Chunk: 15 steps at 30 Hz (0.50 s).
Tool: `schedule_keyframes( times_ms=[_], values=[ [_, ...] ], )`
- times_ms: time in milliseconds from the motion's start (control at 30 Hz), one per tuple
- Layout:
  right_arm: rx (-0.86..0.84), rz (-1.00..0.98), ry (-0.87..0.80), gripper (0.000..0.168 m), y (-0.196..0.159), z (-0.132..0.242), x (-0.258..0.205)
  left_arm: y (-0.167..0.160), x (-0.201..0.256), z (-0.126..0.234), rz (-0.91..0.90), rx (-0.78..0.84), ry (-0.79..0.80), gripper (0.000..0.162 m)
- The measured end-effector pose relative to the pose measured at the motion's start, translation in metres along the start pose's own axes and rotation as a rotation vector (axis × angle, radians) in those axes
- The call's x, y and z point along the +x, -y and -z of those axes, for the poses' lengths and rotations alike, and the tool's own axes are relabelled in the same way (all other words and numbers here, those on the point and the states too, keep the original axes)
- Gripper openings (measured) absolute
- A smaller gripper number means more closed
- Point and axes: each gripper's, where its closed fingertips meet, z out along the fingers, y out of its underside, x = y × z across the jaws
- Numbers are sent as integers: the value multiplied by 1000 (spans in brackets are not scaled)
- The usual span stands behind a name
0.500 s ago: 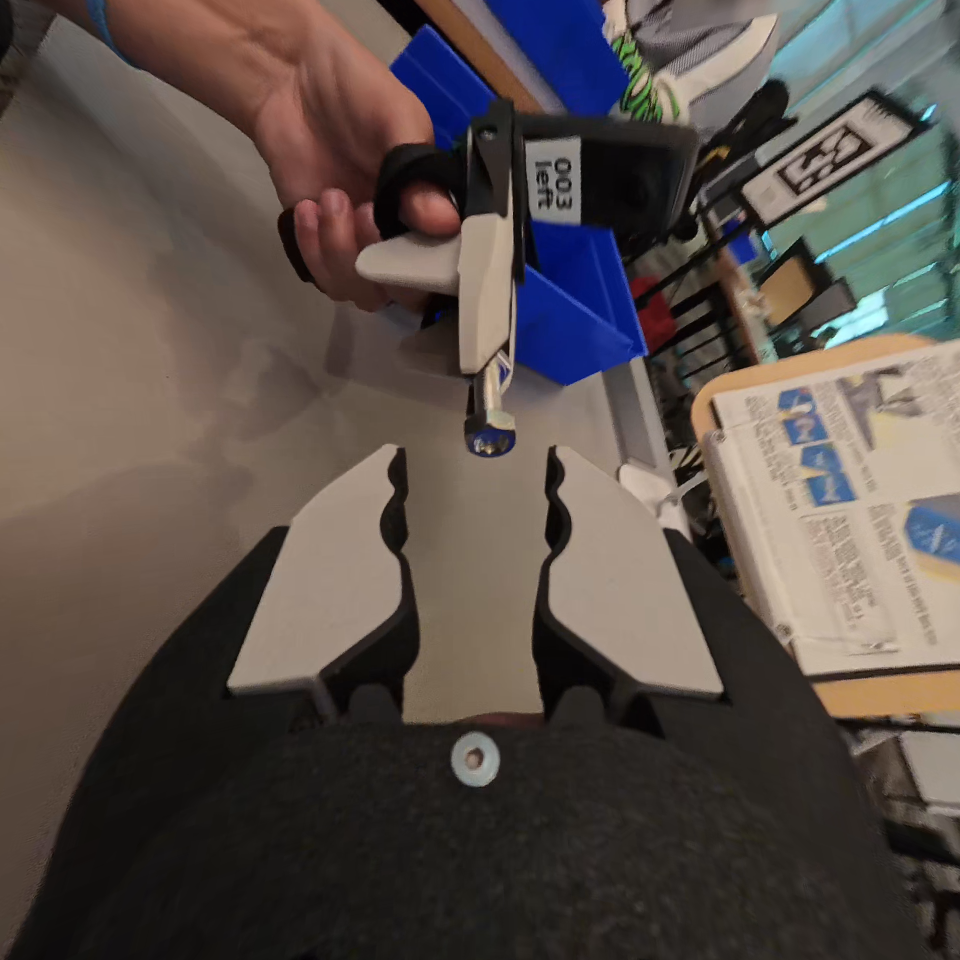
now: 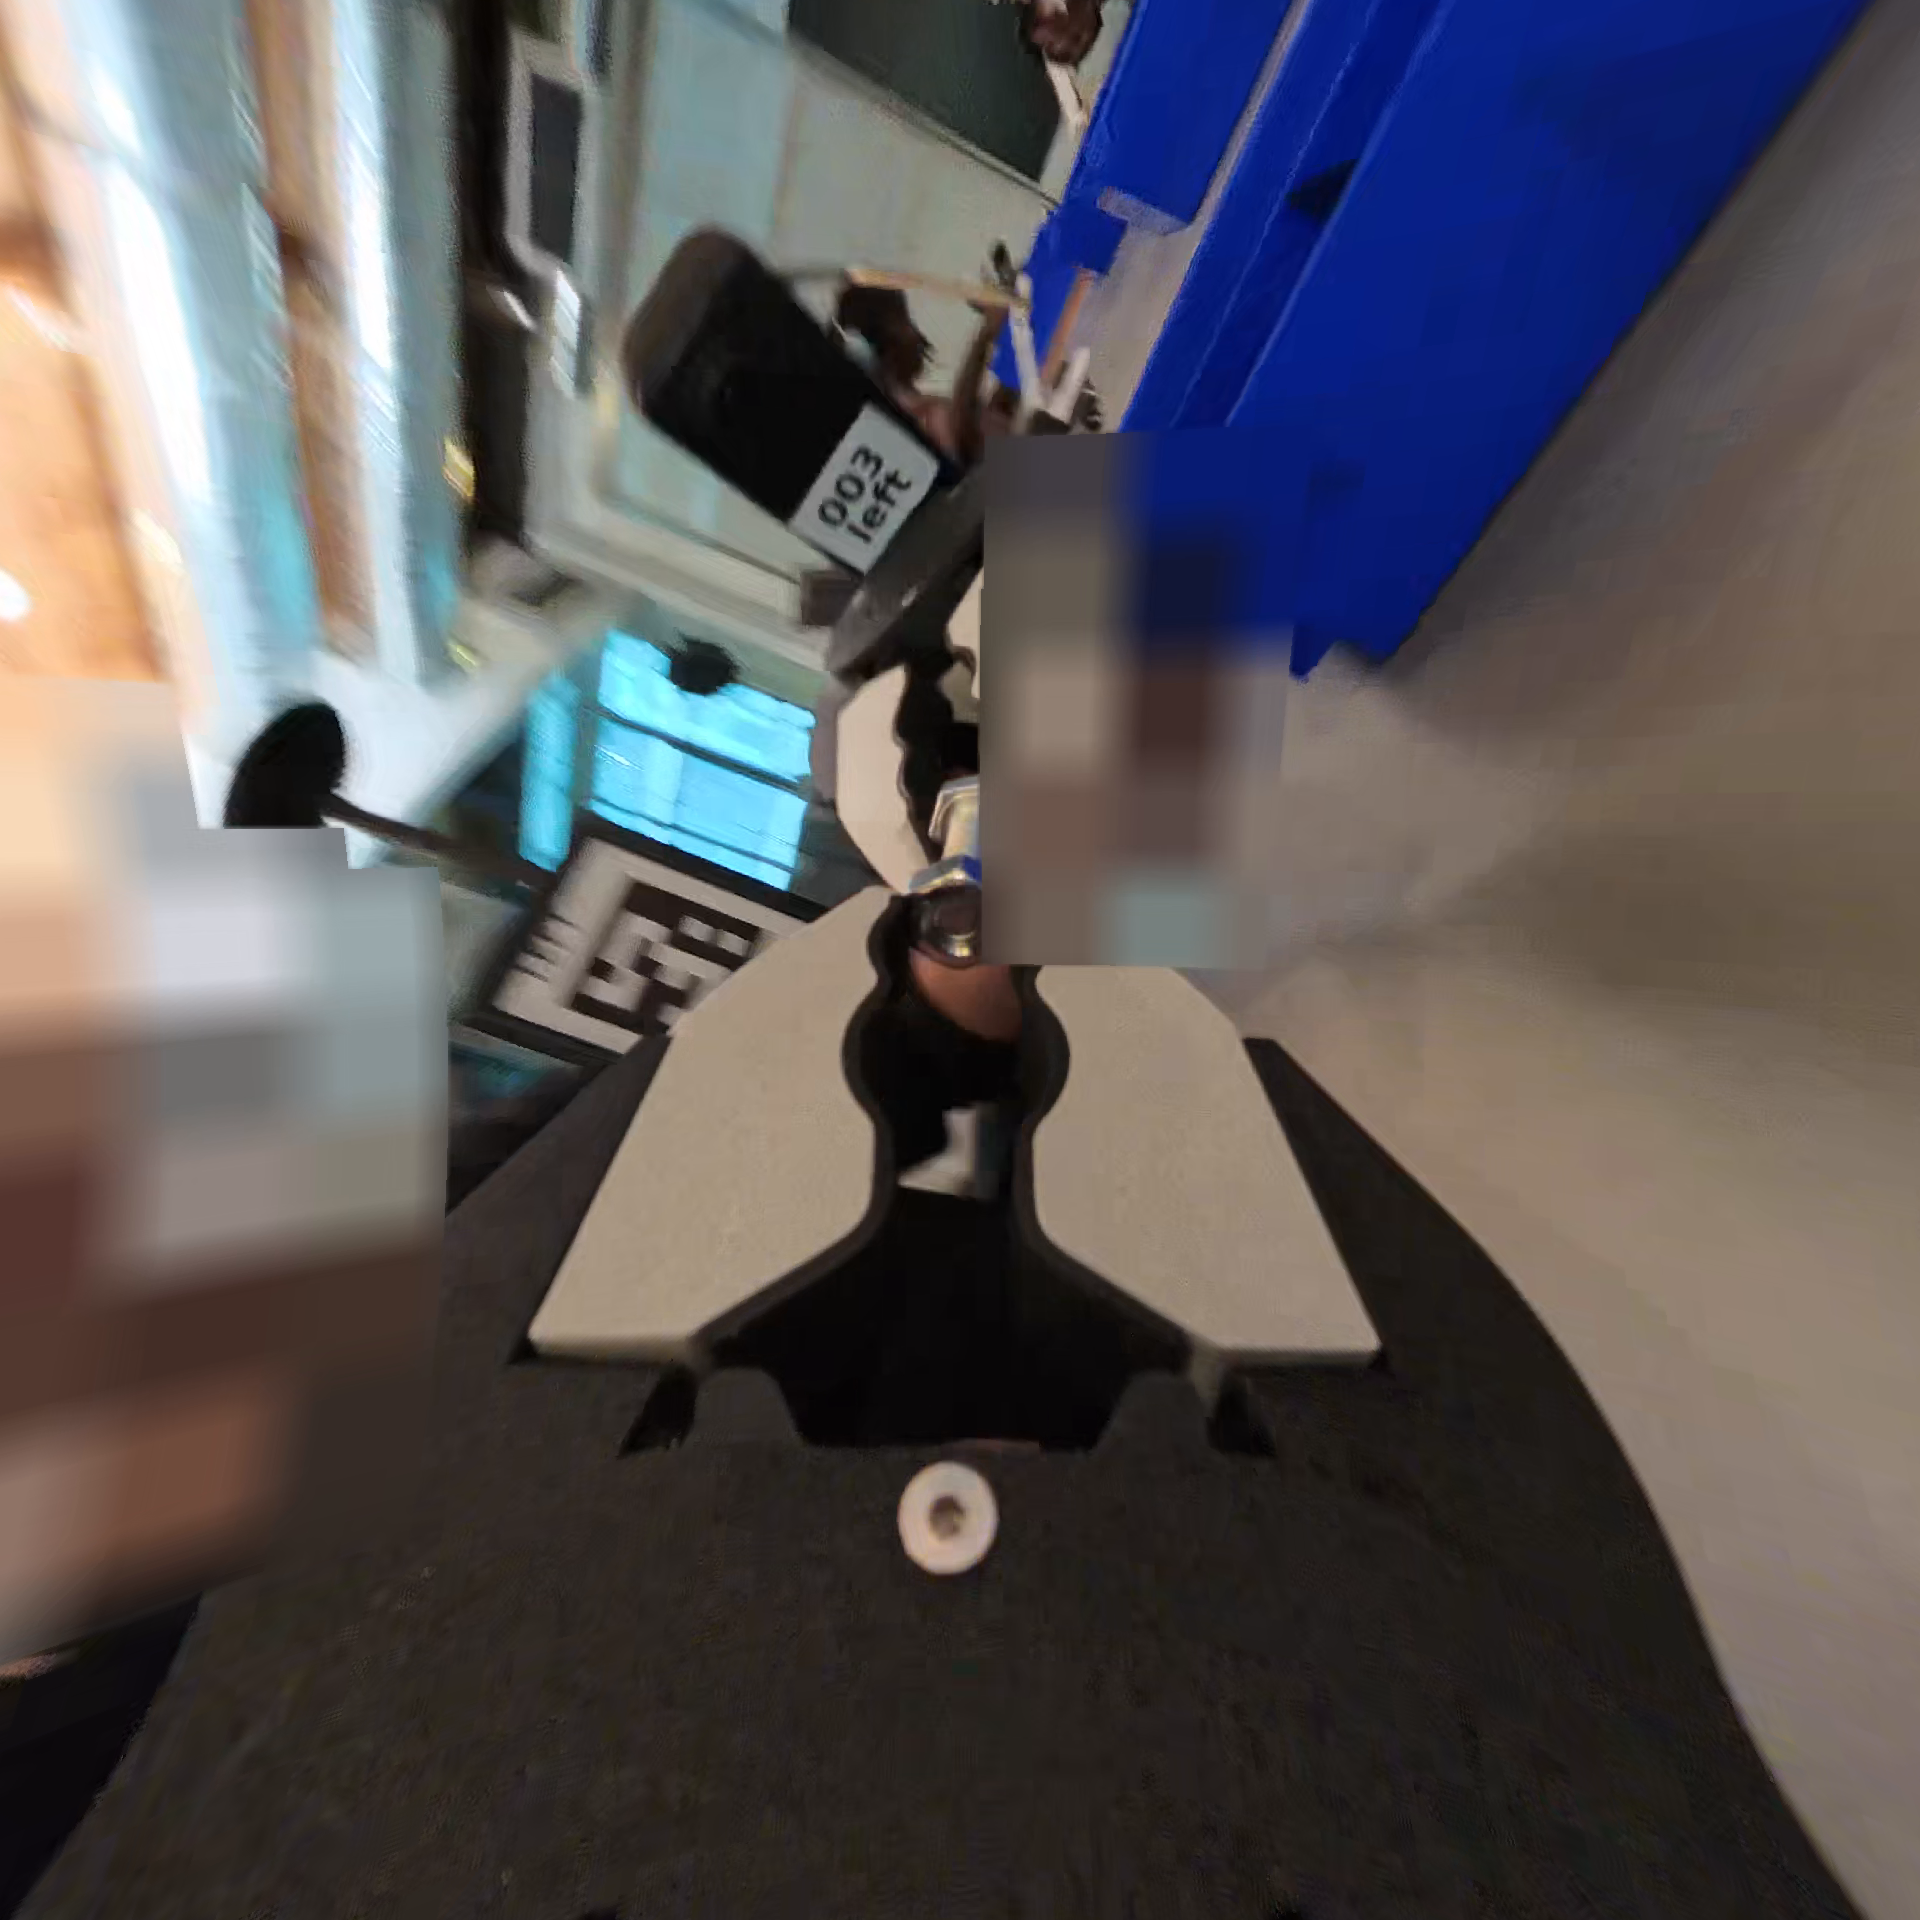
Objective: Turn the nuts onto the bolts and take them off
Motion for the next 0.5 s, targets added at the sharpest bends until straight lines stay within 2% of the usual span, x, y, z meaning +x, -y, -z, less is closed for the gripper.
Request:
schedule_keyframes(
  times_ms=[33,100,133,167,233,300,367,400,433,500],
  values=[
    [22,-62,50,18,-1,-1,-2,1,0,1,-10,5,1,17],
    [23,27,102,27,-5,-2,-8,5,3,2,12,31,-21,17],
    [0,136,53,45,-9,-3,-4,5,3,3,29,34,-33,17],
    [-30,285,-20,56,-12,-4,2,6,6,4,46,44,-64,17],
    [-94,688,-201,63,-15,0,12,10,7,6,89,82,-97,17],
    [-147,1138,-409,63,-10,8,19,8,9,7,156,76,-153,17],
    [-142,1492,-560,60,-2,14,12,5,9,7,216,75,-190,17],
    [-119,1633,-596,57,0,15,5,2,11,6,250,66,-219,17],
    [-132,1760,-602,45,-5,13,-1,0,12,5,274,57,-249,17],
    [-93,1967,-635,33,-7,10,-10,-1,13,4,300,65,-278,17]
  ],
)
